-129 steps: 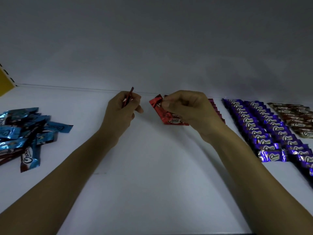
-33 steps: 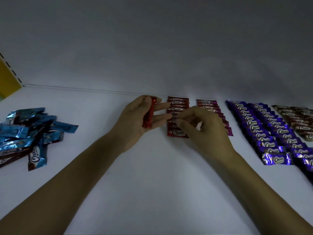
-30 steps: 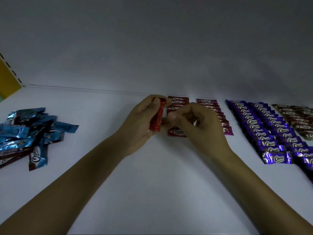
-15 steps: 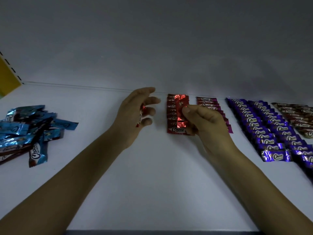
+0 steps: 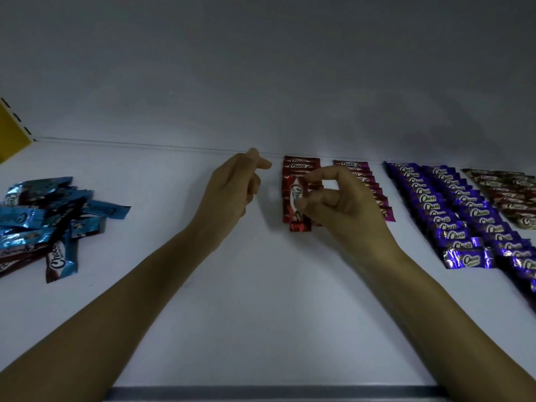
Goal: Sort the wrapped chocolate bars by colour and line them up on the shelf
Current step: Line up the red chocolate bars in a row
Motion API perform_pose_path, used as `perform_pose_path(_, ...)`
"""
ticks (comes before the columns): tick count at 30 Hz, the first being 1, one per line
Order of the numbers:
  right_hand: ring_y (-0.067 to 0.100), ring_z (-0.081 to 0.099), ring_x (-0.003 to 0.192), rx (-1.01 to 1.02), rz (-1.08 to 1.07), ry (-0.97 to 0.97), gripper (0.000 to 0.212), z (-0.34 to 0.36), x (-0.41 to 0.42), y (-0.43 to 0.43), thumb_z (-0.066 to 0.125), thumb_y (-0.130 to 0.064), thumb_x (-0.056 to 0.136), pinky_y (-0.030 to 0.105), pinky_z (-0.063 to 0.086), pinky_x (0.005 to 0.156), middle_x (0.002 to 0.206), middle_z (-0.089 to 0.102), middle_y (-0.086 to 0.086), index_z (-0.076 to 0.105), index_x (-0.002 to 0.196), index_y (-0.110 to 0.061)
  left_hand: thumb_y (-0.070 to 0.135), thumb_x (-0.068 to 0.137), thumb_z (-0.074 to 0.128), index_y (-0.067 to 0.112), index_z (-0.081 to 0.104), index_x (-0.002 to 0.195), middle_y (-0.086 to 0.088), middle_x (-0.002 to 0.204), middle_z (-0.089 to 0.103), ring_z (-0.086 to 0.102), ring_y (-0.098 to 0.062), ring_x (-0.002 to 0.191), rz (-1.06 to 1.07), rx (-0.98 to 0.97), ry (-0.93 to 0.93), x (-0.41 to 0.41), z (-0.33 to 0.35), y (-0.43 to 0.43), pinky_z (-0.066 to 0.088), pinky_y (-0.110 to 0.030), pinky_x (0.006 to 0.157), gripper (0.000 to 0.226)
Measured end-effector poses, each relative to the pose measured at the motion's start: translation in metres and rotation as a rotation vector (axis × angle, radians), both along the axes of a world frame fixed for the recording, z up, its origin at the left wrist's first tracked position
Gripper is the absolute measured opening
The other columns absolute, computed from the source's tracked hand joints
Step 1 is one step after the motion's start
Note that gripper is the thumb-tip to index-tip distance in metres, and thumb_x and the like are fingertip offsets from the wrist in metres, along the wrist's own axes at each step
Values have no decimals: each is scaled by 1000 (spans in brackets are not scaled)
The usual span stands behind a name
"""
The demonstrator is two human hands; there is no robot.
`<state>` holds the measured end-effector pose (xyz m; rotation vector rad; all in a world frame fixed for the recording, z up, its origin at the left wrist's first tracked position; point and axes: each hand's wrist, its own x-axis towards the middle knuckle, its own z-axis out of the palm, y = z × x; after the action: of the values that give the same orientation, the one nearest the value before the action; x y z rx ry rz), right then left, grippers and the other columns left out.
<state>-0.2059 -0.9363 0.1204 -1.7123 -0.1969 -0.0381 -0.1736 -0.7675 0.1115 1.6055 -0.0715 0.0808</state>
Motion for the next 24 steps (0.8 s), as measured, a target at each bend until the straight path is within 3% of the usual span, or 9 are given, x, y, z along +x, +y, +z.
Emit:
perform_pose_path(2, 7, 63, 62, -60, -1, 21, 28, -3, 2, -3, 68, 3, 81, 16, 48, 61, 63, 68, -2, 56, 91, -20, 30, 105, 28, 20, 62, 94, 0, 63, 44, 31, -2, 43, 32, -49, 16, 2, -1, 1, 23, -14, 37, 37)
perform_pose_path(5, 3, 64, 66, -361, -26, -130, 23, -4, 7, -12, 68, -5, 83, 13, 47, 64, 74, 71, -4, 67, 87, -28, 17, 103, 26, 23, 60, 96, 1, 67, 45, 34, -3, 45, 94, -93, 15, 4, 1, 3, 26, -17, 40, 36)
perform_pose_path(9, -6, 64, 77, -555, 84, -84, 28, -4, 9, -26, 72, -8, 81, 11, 46, 75, 81, 69, -19, 68, 84, -36, -3, 94, 32, 24, 55, 102, 2, 77, 46, 43, -6, 64, 115, 12, 16, 9, -4, 8, 39, -18, 58, 36)
perform_pose_path(11, -1, 64, 77, -668, 67, -63, 19, -7, 9, -28, 76, -17, 78, 19, 47, 79, 76, 67, -19, 68, 78, -34, -7, 93, 34, 21, 53, 108, 3, 77, 45, 43, -6, 66, 88, 86, 15, 11, -9, 9, 41, -17, 61, 36)
perform_pose_path(14, 13, 59, 90, -899, -53, -191, 9, -9, 10, -25, 77, -30, 76, 40, 40, 91, 77, 61, -18, 71, 79, -36, -9, 93, 45, 17, 50, 112, 2, 79, 48, 48, -5, 69, 36, 130, -17, 11, -14, 8, 45, -10, 63, 33)
perform_pose_path(16, 17, 55, 97, -931, -102, -248, 8, -9, 10, -23, 77, -32, 75, 38, 34, 91, 85, 61, -13, 74, 81, -35, -1, 93, 54, 18, 50, 113, 3, 80, 53, 54, -6, 74, 24, 155, -61, 10, -16, 6, 47, -9, 71, 28)
perform_pose_path(19, 17, 51, 99, -890, -137, -292, 8, -10, 10, -20, 76, -30, 77, 29, 25, 82, 88, 61, -11, 75, 84, -33, 9, 91, 60, 20, 53, 109, 2, 81, 60, 62, -12, 82, 25, 125, -92, 9, -16, 6, 53, -24, 81, 22)
perform_pose_path(21, 19, 51, 100, -912, -142, -311, 9, -12, 12, -18, 75, -32, 77, 28, 22, 79, 89, 61, -10, 75, 86, -34, 10, 90, 61, 19, 55, 105, 0, 83, 62, 65, -14, 82, 18, 83, -87, 8, -14, 6, 57, -27, 78, 18)
perform_pose_path(24, 18, 51, 98, -981, -153, -327, 17, -16, 14, -18, 74, -36, 78, 29, 24, 79, 94, 63, -6, 73, 94, -33, 5, 91, 59, 11, 57, 106, -5, 87, 62, 65, -13, 82, -9, 12, -65, 6, -11, 5, 58, -21, 73, 17)
